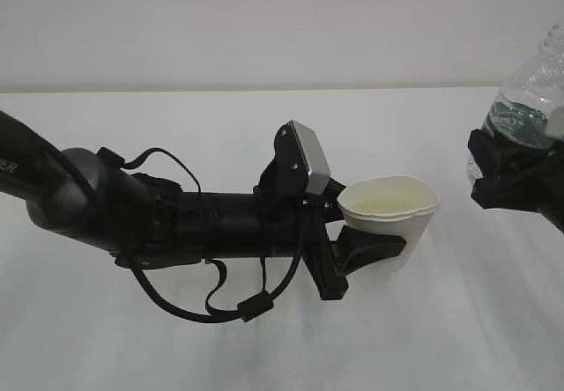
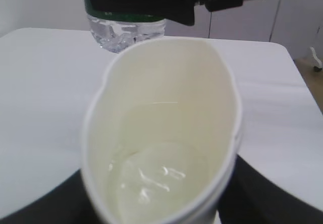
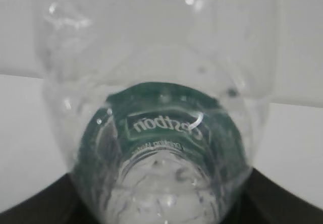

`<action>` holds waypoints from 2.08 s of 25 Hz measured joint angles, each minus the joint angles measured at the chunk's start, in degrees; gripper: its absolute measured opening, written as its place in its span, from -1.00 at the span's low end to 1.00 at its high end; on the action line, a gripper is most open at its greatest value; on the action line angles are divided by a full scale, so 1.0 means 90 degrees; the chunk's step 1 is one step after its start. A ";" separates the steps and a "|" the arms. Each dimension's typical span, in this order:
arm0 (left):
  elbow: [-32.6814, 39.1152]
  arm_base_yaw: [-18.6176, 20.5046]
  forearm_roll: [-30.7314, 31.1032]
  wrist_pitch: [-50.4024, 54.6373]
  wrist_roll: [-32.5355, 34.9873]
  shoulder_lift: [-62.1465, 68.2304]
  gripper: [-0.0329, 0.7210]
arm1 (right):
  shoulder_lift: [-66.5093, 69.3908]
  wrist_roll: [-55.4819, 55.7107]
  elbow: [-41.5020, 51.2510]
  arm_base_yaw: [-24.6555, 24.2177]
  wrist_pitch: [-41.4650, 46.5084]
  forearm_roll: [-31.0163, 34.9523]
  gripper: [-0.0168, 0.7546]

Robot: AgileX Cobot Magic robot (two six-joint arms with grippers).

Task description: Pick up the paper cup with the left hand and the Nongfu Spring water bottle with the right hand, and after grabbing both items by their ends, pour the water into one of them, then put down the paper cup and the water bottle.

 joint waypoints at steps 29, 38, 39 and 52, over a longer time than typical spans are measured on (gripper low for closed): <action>0.0000 0.0543 -0.0013 0.0115 0.0139 0.0000 0.15 | 0.2740 0.0134 -0.1828 0.0000 0.0000 -0.0036 0.13; 0.0000 0.0543 -0.0002 0.0126 0.0139 0.0000 0.14 | 0.2786 0.0180 -0.1953 0.0000 0.0000 -0.0060 0.13; 0.0000 0.0543 0.0008 0.0126 0.0139 0.0000 0.14 | 0.2786 0.0180 -0.1963 0.0000 0.0000 -0.0060 0.13; 0.0000 0.0543 0.0012 0.0126 0.0139 0.0000 0.14 | 0.2975 0.0352 -0.2209 0.0000 0.0000 -0.0087 0.13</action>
